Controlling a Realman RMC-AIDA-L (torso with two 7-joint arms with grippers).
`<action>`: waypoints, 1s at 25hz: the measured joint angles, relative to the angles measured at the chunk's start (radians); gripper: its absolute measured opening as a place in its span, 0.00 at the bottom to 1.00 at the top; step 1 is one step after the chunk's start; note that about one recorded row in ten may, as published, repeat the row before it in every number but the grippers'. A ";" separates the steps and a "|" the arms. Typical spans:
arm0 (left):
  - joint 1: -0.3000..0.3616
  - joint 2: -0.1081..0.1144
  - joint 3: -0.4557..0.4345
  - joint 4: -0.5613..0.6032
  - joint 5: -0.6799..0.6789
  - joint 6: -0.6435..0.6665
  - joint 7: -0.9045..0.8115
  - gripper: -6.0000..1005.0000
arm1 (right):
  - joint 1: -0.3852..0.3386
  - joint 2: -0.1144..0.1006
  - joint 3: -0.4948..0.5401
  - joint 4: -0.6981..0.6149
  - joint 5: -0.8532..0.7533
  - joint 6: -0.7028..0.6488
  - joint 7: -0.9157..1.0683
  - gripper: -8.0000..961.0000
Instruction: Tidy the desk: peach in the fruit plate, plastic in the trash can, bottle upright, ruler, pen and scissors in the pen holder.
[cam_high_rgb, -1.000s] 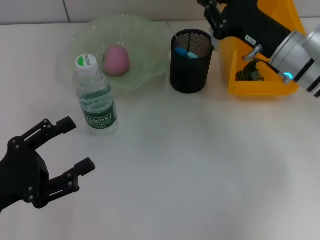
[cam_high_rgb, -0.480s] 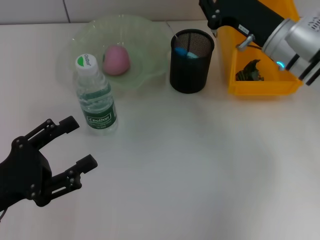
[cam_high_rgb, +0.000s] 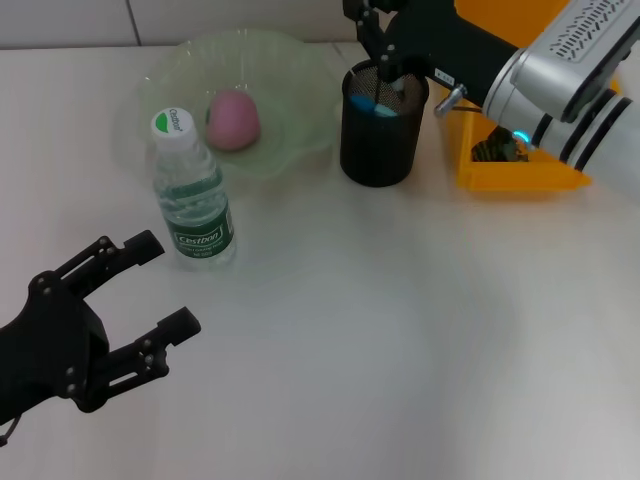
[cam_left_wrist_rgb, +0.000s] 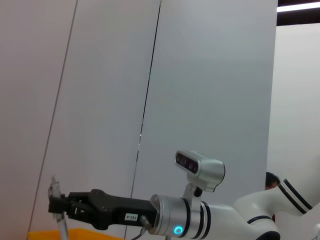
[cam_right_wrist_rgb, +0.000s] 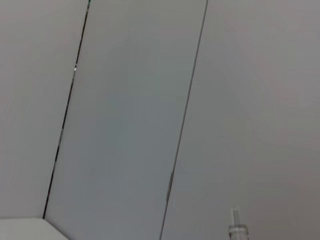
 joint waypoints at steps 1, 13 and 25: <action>0.000 0.000 0.000 0.000 0.000 0.000 0.000 0.82 | 0.000 0.000 0.000 0.001 0.000 0.003 0.001 0.14; 0.000 0.006 0.001 0.006 0.000 0.005 -0.004 0.82 | -0.104 0.000 0.015 -0.034 0.006 -0.147 0.064 0.18; -0.059 0.029 -0.001 0.057 0.135 -0.072 -0.057 0.82 | -0.516 -0.020 0.005 -0.610 -0.321 -0.637 0.687 0.67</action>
